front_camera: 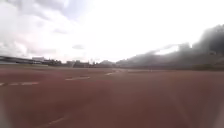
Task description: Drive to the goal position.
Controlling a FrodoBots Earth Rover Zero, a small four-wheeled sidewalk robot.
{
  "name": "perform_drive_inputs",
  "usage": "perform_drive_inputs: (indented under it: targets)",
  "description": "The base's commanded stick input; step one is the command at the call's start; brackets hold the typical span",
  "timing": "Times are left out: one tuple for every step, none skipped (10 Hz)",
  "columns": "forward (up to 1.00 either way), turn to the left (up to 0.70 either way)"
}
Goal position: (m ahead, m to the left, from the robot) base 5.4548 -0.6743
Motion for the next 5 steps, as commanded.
perform_drive_inputs:
  targets:
    - [0.70, -0.35]
    - [0.70, -0.35]
    - [0.70, -0.35]
    - [0.70, -0.35]
    - [0.70, -0.30]
